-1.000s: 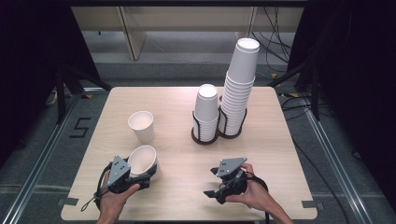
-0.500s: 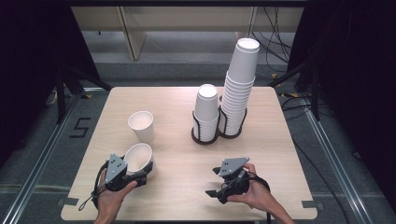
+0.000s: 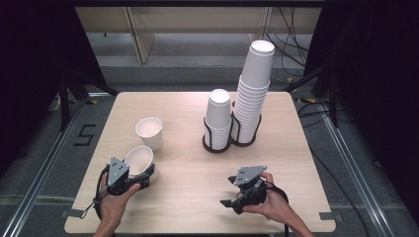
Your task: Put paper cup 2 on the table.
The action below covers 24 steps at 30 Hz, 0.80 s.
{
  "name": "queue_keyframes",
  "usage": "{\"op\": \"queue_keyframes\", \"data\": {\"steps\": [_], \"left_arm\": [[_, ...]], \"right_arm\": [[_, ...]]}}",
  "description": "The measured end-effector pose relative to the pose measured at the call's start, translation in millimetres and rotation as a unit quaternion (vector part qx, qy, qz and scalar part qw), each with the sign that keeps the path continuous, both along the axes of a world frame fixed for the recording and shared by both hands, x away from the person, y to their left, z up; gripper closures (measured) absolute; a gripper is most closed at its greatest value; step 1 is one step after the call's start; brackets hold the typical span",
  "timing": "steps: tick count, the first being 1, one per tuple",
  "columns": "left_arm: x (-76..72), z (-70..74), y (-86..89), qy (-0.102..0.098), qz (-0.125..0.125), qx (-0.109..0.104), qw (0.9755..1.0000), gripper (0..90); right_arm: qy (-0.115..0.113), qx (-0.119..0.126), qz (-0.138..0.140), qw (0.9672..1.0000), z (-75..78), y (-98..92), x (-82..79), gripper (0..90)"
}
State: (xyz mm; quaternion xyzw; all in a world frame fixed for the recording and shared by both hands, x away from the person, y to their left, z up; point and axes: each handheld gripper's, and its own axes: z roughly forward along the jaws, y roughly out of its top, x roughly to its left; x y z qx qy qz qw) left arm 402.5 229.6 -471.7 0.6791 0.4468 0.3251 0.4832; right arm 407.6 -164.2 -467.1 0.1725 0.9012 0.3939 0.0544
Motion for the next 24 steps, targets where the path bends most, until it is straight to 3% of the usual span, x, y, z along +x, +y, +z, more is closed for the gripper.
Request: {"op": "queue_keyframes", "data": {"steps": [5, 10, 24], "left_arm": [[8.6, 1.2, 7.7, -0.001, 0.011, 0.010, 0.9999, 16.7], [15.8, 0.5, 17.7, 0.005, 0.028, 0.003, 0.9996, 16.6], [27.1, -5.1, 26.8, 0.017, 0.040, 0.004, 0.9990, 16.4]], "right_arm": [[0.000, 0.000, -0.003, 1.0000, 0.5, -1.1, 0.6, 19.6], [0.002, 0.001, -0.002, 1.0000, 0.1, -1.8, 1.4, 19.6], [0.004, 0.000, -0.007, 1.0000, -0.7, -3.9, 2.8, 19.6]]}}
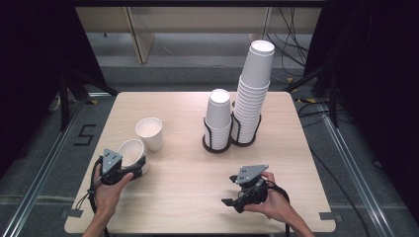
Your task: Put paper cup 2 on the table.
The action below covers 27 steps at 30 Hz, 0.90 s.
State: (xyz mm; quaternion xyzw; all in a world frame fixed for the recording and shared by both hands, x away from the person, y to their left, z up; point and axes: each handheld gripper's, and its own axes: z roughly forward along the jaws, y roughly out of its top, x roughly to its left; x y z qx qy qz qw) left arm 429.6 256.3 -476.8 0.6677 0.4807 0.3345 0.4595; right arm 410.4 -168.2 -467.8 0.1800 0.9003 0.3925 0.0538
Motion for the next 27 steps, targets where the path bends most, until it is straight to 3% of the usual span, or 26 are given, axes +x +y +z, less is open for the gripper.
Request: {"op": "queue_keyframes", "data": {"steps": [15, 23, 27], "left_arm": [[20.5, -6.4, 8.9, 0.008, 0.016, 0.007, 0.9998, 15.5], [28.2, -12.5, 10.0, -0.013, 0.015, 0.003, 0.9998, 12.4], [28.3, -17.4, 11.5, -0.002, 0.015, 0.015, 0.9998, 12.5]], "right_arm": [[0.003, 0.001, -0.001, 1.0000, -1.2, 0.2, 0.1, 19.6], [0.004, -0.002, -0.002, 1.0000, -0.4, -0.8, 0.0, 19.6], [0.003, 0.000, 0.002, 1.0000, -1.3, -0.2, -0.2, 19.6]]}}
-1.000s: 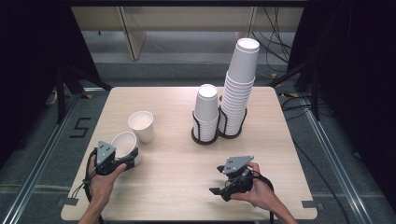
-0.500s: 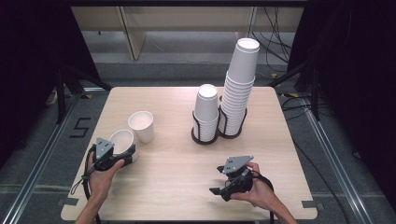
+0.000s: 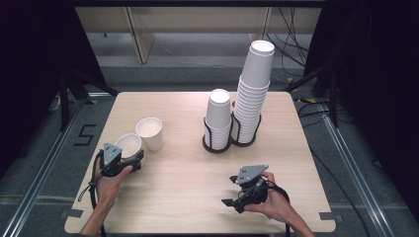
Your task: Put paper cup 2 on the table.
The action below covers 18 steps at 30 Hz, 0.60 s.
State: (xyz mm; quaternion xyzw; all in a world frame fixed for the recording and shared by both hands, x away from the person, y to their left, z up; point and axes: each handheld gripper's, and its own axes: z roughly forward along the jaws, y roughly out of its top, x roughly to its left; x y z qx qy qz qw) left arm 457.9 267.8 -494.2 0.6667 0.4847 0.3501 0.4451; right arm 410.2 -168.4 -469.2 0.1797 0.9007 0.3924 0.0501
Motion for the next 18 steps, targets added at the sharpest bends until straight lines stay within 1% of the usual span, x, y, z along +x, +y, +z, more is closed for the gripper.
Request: {"op": "queue_keyframes", "data": {"steps": [1, 2, 3, 4, 5, 9, 10, 12, 14, 16, 17, 18], "left_arm": [[-0.3, -1.7, 0.5, 0.004, 0.002, 0.001, 1.0000, 12.5], [0.2, -3.6, 1.3, 0.003, 0.002, 0.002, 1.0000, 12.5], [-0.1, -4.1, 1.9, 0.010, 0.003, 0.002, 0.9999, 12.5], [-0.1, -4.6, 2.7, 0.012, 0.000, -0.001, 0.9999, 12.9], [-0.1, -4.9, 3.0, 0.012, -0.002, -0.003, 0.9999, 14.5], [-0.8, -5.5, 2.9, 0.022, -0.001, 0.006, 0.9997, 14.4], [-0.5, -5.9, 2.8, 0.025, -0.001, 0.005, 0.9997, 14.4], [-2.0, -5.3, 2.7, 0.034, 0.005, 0.009, 0.9994, 14.4], [-3.9, -4.6, 1.8, 0.037, 0.004, 0.008, 0.9993, 14.4], [-5.7, -3.2, 1.4, 0.045, 0.004, 0.013, 0.9989, 14.4], [-6.4, -3.1, 0.9, 0.046, 0.005, 0.010, 0.9989, 14.4], [-6.8, -3.0, 1.4, 0.047, 0.005, 0.012, 0.9988, 14.4]], "right_arm": [[0.000, 0.000, 0.000, 1.0000, -0.1, 0.2, -0.1, 19.6], [0.000, 0.000, 0.002, 1.0000, -0.1, 0.3, -0.2, 19.6], [0.000, -0.001, 0.002, 1.0000, -0.1, 0.3, -0.3, 19.6], [-0.002, -0.004, 0.000, 1.0000, 0.3, 0.1, -0.5, 19.6], [-0.002, -0.002, 0.000, 1.0000, 0.0, 0.1, -0.4, 19.6], [0.001, -0.003, -0.001, 1.0000, 0.6, -1.1, 0.0, 19.7], [0.001, -0.003, -0.002, 1.0000, 0.5, -1.4, 0.2, 19.7], [0.002, 0.000, -0.002, 1.0000, 0.1, -1.4, 0.2, 19.7], [0.000, -0.001, -0.004, 1.0000, 0.8, -1.7, 0.0, 19.7], [0.000, -0.003, -0.003, 1.0000, 0.8, -1.6, -0.2, 19.6], [0.001, -0.004, -0.002, 1.0000, 0.9, -1.6, -0.2, 19.6], [0.002, -0.003, -0.002, 1.0000, 0.8, -1.6, -0.3, 19.6]]}}
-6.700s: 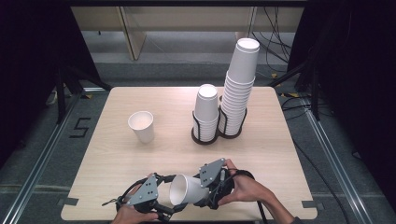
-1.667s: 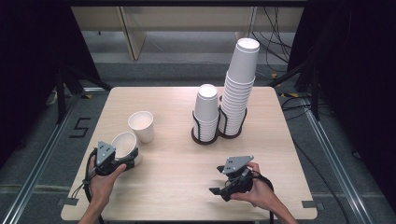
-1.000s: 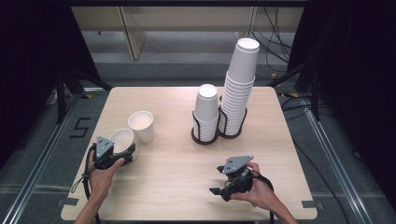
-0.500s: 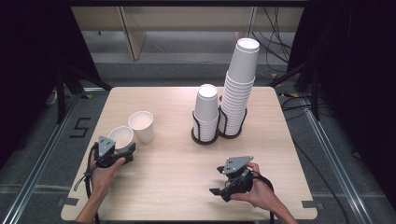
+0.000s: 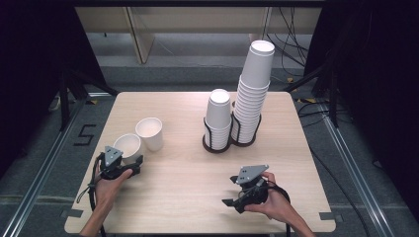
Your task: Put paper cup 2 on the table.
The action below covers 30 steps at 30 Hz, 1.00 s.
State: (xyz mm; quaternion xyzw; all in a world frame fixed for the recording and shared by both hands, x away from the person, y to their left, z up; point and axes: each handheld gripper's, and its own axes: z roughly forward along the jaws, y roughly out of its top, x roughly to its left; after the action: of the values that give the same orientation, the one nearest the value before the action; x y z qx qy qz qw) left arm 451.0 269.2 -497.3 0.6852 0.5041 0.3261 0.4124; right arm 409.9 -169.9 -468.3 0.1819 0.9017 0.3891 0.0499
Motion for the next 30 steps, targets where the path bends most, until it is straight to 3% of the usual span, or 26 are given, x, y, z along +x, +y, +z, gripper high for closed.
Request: {"op": "queue_keyframes", "data": {"steps": [10, 15, 24, 30], "left_arm": [[-5.2, -9.1, 2.0, 0.007, 0.003, 0.004, 1.0000, 14.5], [-11.4, -5.4, 1.5, 0.008, 0.007, -0.008, 0.9999, 14.5], [-32.0, -3.1, -6.1, 0.042, 0.017, -0.011, 0.9989, 14.5], [-50.5, 1.3, -11.4, 0.041, 0.014, -0.014, 0.9990, 14.6]], "right_arm": [[-0.001, 0.004, -0.003, 1.0000, -0.1, -2.4, -1.3, 19.6], [-0.003, 0.003, -0.003, 1.0000, -0.4, -4.2, -1.6, 19.6], [-0.002, 0.003, -0.011, 0.9999, -0.7, -8.5, -2.5, 19.6], [0.001, 0.006, -0.014, 0.9999, -0.5, -10.2, -3.4, 19.5]]}}
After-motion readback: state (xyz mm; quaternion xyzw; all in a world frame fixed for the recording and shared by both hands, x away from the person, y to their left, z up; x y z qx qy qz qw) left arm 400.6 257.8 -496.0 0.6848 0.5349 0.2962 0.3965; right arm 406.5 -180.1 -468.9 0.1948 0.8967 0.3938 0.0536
